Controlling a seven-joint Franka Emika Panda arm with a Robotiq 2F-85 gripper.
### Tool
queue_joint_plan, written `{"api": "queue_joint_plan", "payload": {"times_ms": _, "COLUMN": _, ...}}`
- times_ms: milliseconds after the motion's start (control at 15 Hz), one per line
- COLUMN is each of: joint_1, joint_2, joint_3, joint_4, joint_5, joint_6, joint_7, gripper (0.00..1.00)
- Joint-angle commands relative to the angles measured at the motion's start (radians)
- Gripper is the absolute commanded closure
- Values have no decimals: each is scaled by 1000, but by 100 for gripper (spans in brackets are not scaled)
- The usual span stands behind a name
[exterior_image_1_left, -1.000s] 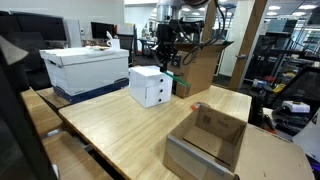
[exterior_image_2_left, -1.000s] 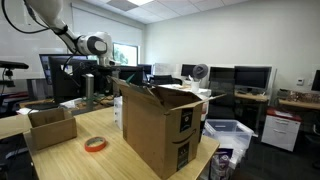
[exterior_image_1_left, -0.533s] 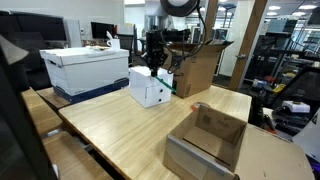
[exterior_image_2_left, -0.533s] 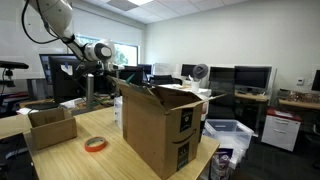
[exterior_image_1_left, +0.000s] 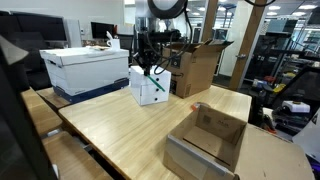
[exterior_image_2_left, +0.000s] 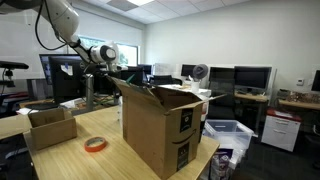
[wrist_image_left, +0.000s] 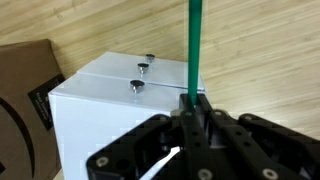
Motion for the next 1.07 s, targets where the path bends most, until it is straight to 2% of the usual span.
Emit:
{"api": "queue_joint_plan", "payload": {"times_ms": 0, "joint_1": 14, "joint_2": 39, "joint_3": -29, "joint_4": 67, "joint_5": -29, "joint_6": -44, "joint_7": 59, "gripper": 94}}
{"api": "queue_joint_plan", "payload": {"times_ms": 400, "joint_1": 5, "joint_2": 73, "joint_3": -44, "joint_4": 151, "joint_5": -13, "joint_6": -142, "joint_7": 96, "gripper": 94}}
{"api": "queue_joint_plan", "payload": {"times_ms": 1000, "joint_1": 2, "joint_2": 139, "joint_3": -80, "joint_4": 248, "joint_5": -32, "joint_6": -164, "joint_7": 150, "gripper": 94}}
